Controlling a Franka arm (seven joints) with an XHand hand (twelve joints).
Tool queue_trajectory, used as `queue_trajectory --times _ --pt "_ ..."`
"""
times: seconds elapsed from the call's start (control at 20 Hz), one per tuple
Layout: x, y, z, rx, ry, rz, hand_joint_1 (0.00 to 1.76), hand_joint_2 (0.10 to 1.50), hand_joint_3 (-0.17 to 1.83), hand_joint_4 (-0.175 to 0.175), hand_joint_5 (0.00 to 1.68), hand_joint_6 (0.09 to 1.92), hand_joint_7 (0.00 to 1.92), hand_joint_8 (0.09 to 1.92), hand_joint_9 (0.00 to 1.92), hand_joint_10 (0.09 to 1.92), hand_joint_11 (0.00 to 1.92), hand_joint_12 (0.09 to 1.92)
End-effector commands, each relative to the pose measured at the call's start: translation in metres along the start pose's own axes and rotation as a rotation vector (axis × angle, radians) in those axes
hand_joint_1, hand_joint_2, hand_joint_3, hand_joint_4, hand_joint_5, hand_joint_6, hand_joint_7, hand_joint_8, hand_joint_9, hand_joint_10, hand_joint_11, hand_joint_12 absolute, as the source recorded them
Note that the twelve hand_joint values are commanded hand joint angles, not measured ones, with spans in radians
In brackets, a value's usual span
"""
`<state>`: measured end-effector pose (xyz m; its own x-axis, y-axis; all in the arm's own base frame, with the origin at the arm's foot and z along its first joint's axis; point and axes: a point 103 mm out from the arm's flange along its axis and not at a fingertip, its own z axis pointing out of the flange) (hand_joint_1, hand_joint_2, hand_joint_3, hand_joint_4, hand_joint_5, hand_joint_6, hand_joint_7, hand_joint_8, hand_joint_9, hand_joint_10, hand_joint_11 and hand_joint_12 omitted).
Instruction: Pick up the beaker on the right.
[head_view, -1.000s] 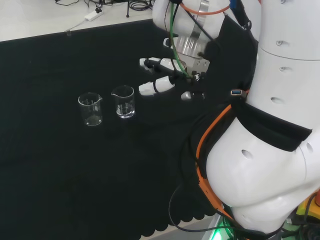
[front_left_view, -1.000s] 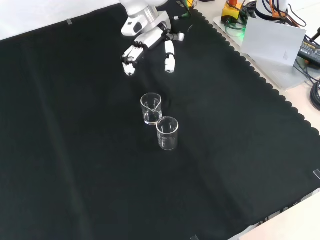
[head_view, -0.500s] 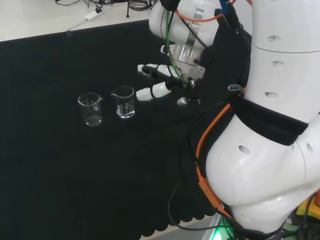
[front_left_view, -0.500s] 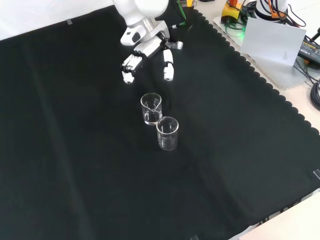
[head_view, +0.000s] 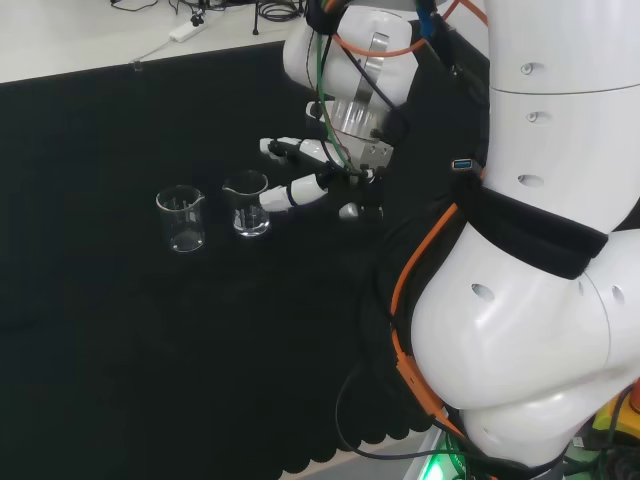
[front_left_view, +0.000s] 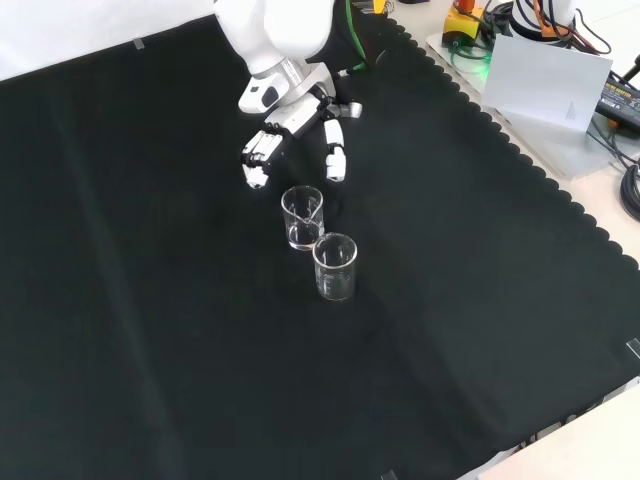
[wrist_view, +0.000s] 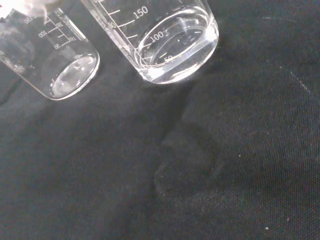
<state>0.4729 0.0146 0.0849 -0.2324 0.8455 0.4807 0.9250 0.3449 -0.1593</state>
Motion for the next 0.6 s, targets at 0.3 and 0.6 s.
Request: queue_trajectory --times 0.3,0.6 --pt "0.008 0.022 0.024 -0.039 0.001 0.020 0.74 0.69 0.15 -0.030 0.23 0.09 0.20 0.51 0.26 0.61 0.00 1.10" --pt "0.003 0.020 0.024 -0.044 0.085 -0.035 0.75 0.68 0.17 -0.029 0.25 0.09 0.20 0.52 0.27 0.60 0.00 1.12"
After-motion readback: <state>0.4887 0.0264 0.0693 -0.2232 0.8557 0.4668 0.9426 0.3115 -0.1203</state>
